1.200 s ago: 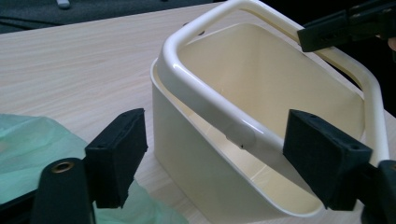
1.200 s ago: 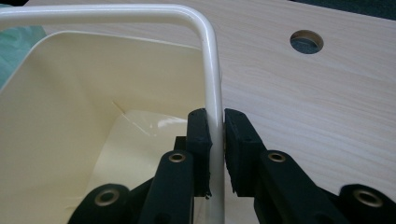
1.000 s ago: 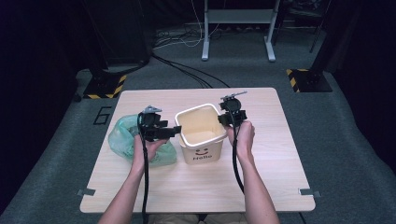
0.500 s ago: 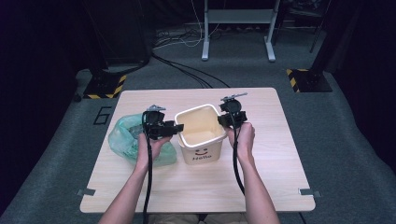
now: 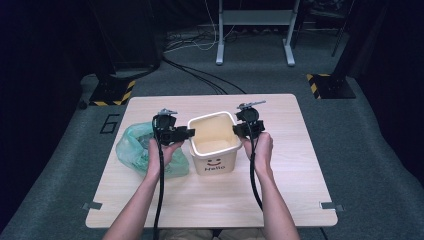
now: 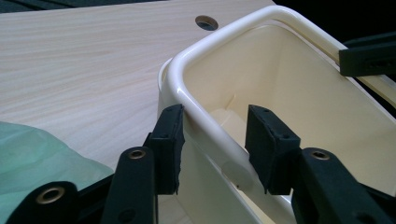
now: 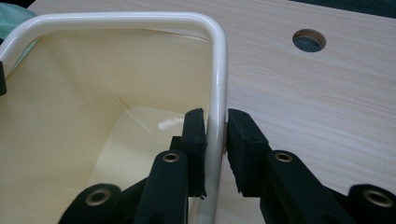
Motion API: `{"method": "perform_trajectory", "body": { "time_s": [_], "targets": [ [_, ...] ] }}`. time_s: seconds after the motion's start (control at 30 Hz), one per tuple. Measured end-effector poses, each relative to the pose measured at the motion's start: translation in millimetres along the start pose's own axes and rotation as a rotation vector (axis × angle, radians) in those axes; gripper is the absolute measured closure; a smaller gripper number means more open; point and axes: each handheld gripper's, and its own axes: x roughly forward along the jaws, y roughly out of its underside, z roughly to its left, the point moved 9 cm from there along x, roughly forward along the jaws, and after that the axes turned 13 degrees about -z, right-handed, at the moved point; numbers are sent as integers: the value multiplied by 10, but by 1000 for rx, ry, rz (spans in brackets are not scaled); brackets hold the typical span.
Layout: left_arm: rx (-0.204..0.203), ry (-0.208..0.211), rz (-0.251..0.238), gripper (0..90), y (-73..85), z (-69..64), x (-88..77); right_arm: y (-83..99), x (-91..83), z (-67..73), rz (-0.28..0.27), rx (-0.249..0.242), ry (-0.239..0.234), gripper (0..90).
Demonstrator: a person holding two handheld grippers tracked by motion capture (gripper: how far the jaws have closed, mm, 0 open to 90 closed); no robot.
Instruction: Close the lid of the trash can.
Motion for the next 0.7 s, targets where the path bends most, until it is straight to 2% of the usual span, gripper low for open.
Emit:
{"method": "perform_trajectory", "body": {
  "time_s": [0.4,0.7],
  "targets": [
    [15,-23,15,598,-72,99,91,12,-6,40,2,11,-7,736],
    [16,-32,14,644,-129,156,135,3,2,84,5,22,-21,661]
  ]
}}
